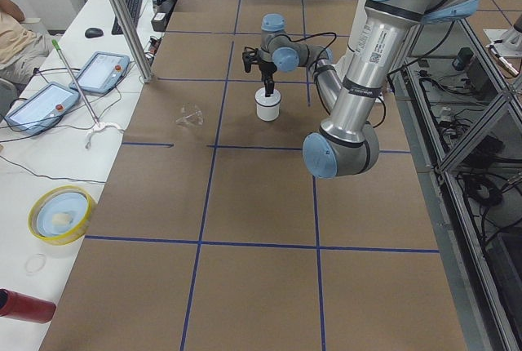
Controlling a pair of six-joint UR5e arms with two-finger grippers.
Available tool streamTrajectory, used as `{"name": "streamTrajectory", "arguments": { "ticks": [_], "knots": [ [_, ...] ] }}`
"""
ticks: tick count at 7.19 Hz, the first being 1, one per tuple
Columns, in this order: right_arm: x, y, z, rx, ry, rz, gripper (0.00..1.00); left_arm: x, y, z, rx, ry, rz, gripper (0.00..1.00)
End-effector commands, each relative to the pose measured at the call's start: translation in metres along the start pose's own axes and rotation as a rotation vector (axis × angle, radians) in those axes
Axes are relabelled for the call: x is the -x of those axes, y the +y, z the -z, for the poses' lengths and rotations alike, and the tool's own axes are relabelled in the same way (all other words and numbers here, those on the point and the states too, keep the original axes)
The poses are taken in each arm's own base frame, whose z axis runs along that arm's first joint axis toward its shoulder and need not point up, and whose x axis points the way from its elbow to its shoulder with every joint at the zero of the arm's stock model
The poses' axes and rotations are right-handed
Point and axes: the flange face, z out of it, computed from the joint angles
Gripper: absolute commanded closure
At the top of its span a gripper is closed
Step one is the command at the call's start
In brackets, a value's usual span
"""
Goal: Place funnel on cup
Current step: 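Move the left gripper over the white mug and lower onto its lid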
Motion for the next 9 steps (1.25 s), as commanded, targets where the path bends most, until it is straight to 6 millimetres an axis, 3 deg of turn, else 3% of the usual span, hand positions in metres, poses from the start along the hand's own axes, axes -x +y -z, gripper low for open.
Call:
{"name": "streamTrajectory", "arguments": {
  "ticks": [1, 5, 9],
  "knots": [
    [0.0, 0.0, 0.0, 0.0, 0.0, 0.0, 0.0, -0.002, 0.006, -0.003, 0.009, -0.002, -0.007, 0.24],
    [0.0, 0.0, 0.0, 0.0, 0.0, 0.0, 0.0, 0.006, 0.01, -0.006, 0.016, -0.017, -0.006, 0.24],
    [0.0, 0.0, 0.0, 0.0, 0.0, 0.0, 0.0, 0.007, 0.013, 0.009, 0.017, -0.033, 0.003, 0.26]
  ]
}}
